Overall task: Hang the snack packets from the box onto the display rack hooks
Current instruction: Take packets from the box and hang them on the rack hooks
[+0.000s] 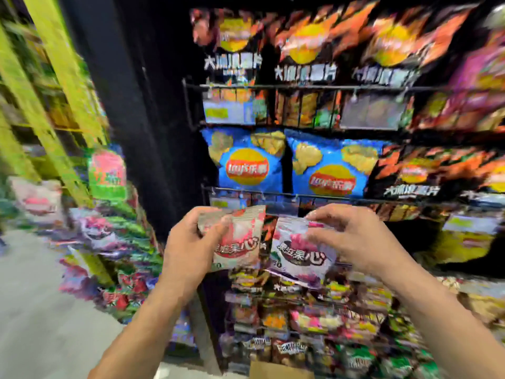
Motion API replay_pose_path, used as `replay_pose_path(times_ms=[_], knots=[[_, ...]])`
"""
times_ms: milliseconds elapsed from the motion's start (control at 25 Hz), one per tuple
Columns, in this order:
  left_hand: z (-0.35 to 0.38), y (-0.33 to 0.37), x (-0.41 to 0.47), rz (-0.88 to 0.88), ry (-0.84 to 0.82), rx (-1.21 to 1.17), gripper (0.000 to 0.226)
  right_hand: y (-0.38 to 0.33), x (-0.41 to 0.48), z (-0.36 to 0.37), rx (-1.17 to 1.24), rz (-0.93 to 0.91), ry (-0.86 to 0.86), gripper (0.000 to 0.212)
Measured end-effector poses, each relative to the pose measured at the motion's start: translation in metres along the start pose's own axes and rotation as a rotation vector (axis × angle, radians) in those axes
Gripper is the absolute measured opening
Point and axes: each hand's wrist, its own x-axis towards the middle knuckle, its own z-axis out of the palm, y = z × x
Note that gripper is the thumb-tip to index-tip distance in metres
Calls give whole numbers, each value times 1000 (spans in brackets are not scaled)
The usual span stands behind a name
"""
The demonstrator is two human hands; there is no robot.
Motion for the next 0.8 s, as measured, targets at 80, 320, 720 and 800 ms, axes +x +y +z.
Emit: replay_pose_path(times_ms=[80,320,720,800], knots=[[-14,50,14,46,50,-35,6,-40,14,-30,13,-99,35,23],[-40,167,31,106,144,-138,3,-132,45,-97,97,-303,92,20],[-88,252,-11,46,321,-224,15,-199,62,-110,153,-479,-49,12],[-105,254,-26,39,373,-210,11,-210,60,-96,189,-502,-92,12]])
